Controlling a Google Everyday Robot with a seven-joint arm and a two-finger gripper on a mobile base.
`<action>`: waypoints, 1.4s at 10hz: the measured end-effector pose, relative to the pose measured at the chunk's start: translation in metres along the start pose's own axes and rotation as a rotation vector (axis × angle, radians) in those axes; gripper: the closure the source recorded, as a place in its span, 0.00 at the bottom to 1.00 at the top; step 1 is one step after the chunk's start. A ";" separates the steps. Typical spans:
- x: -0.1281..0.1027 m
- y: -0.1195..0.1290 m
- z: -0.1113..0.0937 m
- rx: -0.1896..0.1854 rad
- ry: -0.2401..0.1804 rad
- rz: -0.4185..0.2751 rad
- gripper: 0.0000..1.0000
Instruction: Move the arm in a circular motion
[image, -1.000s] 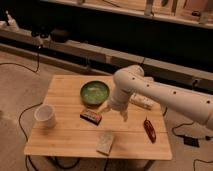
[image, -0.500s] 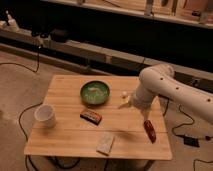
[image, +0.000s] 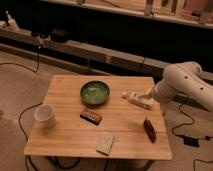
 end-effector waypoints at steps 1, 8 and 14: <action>0.025 0.000 -0.002 -0.006 0.045 0.007 0.20; 0.120 -0.057 0.034 0.004 0.177 0.033 0.20; 0.065 -0.184 0.070 0.055 0.105 -0.173 0.20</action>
